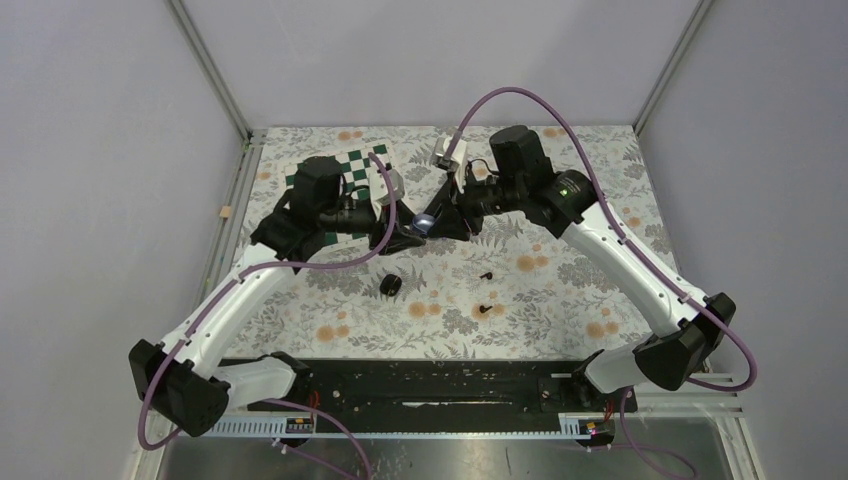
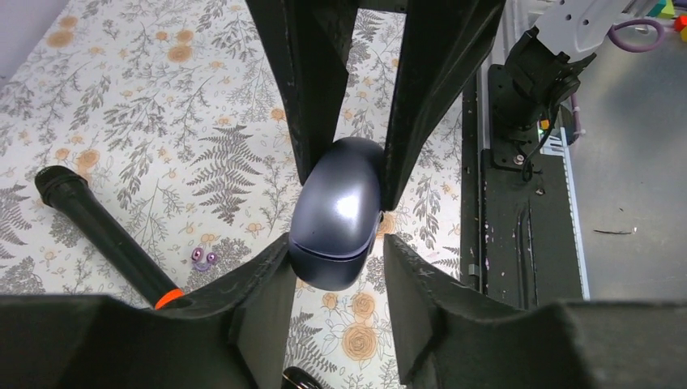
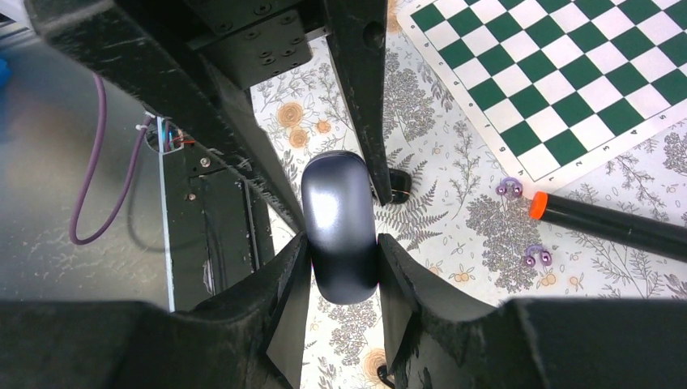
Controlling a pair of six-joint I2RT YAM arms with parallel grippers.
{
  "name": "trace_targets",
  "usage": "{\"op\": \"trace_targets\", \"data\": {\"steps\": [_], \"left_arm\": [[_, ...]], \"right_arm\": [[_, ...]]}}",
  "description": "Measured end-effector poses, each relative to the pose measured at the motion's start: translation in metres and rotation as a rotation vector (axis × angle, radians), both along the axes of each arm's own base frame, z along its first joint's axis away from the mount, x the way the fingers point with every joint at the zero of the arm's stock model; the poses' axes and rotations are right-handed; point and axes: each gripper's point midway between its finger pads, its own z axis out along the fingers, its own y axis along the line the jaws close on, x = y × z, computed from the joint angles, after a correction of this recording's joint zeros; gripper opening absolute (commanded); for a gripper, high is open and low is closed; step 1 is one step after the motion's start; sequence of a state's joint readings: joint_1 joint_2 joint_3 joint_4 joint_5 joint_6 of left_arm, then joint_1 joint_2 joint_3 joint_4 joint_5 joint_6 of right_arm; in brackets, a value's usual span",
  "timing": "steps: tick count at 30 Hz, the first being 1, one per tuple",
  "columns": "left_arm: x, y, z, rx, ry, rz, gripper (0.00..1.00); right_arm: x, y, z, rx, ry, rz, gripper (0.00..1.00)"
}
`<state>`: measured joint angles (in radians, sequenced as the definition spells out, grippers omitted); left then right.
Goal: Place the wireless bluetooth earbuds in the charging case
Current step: Open the charging case at the center of the board.
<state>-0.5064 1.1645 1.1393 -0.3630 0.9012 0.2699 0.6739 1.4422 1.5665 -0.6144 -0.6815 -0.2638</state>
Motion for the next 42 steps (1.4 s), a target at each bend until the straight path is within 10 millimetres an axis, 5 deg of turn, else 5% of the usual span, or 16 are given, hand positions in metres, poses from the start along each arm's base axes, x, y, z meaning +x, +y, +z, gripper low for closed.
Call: {"op": "trace_targets", "data": {"steps": [8, 12, 18, 30, 35, 42], "left_arm": [[0.005, -0.002, -0.006, 0.005, 0.038, -0.016, 0.16], [0.006, -0.003, -0.008, 0.009, 0.059, -0.025, 0.00], [0.007, -0.003, -0.009, 0.006, 0.066, -0.032, 0.00], [0.019, -0.005, -0.009, -0.010, 0.045, -0.027, 0.00], [0.022, -0.005, -0.007, -0.017, 0.035, -0.024, 0.00], [0.019, -0.004, -0.009, -0.018, 0.067, -0.034, 0.00]], "right_arm": [[0.001, -0.002, -0.005, -0.012, 0.008, -0.011, 0.00], [0.003, -0.003, -0.007, -0.017, 0.013, -0.021, 0.18], [0.006, -0.004, -0.009, -0.026, 0.031, -0.058, 0.37], [0.020, -0.006, -0.008, -0.024, 0.049, -0.114, 0.42], [0.023, -0.007, -0.007, -0.026, 0.044, -0.133, 0.55], [0.052, -0.025, -0.002, -0.046, -0.011, -0.256, 0.60]]}}
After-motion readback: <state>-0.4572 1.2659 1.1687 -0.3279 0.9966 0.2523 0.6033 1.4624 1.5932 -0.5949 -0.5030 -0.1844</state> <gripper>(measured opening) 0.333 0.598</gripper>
